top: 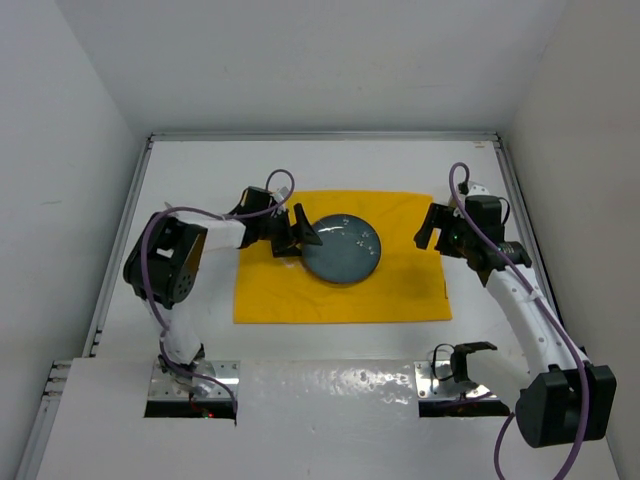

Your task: Set the dinner table for one person

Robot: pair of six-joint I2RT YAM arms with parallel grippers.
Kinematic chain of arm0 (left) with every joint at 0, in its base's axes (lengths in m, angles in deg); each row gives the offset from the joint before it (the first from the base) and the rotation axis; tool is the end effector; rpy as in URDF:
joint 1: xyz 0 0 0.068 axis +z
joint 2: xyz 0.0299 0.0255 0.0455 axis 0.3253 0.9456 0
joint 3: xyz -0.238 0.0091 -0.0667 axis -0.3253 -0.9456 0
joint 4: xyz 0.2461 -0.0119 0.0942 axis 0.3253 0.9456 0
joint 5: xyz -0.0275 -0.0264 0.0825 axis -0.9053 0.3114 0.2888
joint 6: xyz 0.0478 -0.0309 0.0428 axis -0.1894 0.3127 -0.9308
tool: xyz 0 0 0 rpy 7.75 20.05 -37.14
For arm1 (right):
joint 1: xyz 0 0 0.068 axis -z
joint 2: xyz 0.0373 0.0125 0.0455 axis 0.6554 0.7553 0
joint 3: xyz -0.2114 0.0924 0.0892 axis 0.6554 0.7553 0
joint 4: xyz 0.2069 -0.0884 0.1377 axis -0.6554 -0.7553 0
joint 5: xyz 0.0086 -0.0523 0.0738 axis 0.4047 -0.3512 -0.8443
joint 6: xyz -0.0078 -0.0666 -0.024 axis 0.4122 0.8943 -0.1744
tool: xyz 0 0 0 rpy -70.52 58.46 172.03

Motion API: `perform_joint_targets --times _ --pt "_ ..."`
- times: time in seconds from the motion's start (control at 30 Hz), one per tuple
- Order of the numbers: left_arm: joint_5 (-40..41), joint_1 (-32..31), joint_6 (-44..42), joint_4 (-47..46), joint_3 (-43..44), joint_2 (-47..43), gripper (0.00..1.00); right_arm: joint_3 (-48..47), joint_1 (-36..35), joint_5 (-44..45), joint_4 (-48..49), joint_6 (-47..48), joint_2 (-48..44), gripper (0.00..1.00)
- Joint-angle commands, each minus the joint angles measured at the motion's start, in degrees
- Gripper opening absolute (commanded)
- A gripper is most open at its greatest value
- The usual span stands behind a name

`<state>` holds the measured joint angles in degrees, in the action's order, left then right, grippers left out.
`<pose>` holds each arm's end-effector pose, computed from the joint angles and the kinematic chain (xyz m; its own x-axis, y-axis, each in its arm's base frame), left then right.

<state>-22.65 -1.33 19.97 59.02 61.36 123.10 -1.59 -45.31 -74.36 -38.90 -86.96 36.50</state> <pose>0.3307 -0.1593 0.0877 -0.9470 -0.1733 -0.2704 0.0977 0.6467 -0.7564 0.2488 0.0225 0.2189 -0.6454 0.3887 -0.6576 0.1809 0.9141 0.3628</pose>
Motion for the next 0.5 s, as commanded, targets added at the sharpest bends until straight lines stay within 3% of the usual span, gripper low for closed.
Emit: perform_joint_targets --times 0.0,0.33,0.47 --pt "8.22 -0.34 -5.32 12.25 3.18 -4.93 0.82 -1.2 -0.39 4.83 1.35 -0.52 -0.54 0.89" --pt "33.17 0.01 -14.63 32.2 7.24 -21.97 0.89 -11.73 -0.3 20.13 -2.95 0.61 8.94 0.81" --pt "35.92 1.59 -17.71 33.53 3.12 -31.55 0.91 -17.1 0.66 24.44 -3.84 7.63 17.11 0.8"
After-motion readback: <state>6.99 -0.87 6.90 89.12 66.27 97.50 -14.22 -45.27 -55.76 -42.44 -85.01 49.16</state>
